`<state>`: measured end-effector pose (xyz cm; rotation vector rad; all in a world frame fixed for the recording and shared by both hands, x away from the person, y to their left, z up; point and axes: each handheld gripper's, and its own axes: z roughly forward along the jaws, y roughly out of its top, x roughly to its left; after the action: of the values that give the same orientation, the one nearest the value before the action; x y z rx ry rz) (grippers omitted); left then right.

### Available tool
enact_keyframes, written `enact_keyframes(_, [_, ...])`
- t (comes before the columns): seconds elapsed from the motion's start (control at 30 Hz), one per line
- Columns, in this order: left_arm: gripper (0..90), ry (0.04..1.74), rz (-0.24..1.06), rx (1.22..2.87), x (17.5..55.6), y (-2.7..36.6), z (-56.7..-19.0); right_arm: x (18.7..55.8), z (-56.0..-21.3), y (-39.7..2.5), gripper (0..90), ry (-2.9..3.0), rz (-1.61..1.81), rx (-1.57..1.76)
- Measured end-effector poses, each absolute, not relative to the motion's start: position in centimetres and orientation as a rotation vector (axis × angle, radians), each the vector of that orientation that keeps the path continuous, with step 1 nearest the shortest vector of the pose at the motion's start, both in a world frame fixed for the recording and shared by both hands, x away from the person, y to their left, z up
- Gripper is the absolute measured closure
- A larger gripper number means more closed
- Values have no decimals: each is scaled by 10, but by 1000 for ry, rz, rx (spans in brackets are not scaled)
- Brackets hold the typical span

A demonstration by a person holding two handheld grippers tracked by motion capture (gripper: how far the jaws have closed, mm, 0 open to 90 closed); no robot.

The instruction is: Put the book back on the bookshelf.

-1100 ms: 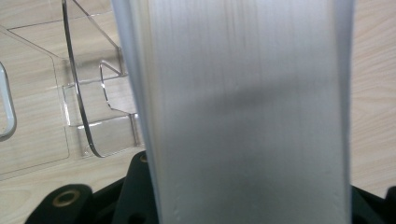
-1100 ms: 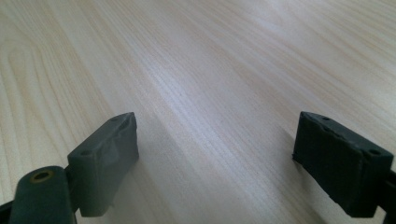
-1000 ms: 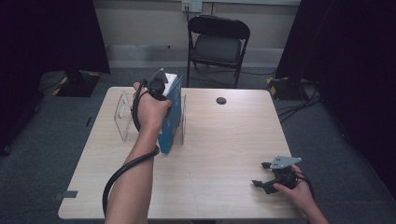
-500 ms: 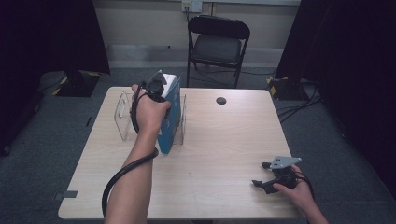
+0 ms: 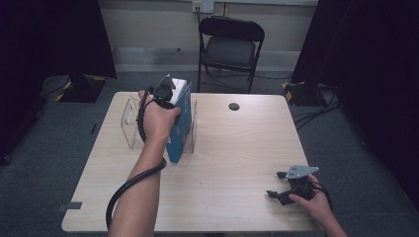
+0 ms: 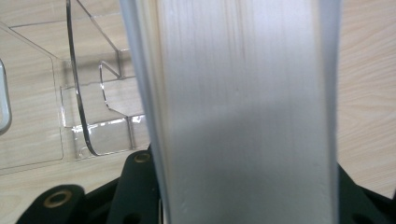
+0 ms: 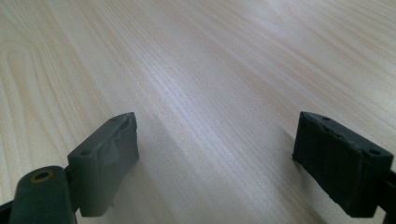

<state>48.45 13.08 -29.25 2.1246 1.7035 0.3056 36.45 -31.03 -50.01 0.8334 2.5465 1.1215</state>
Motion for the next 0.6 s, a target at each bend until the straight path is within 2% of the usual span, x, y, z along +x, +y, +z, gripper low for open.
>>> enact_keyframes(0.6, [552, 1662, 285, 2108, 475, 136, -287, 365, -500, -310, 130, 2547, 1119, 830])
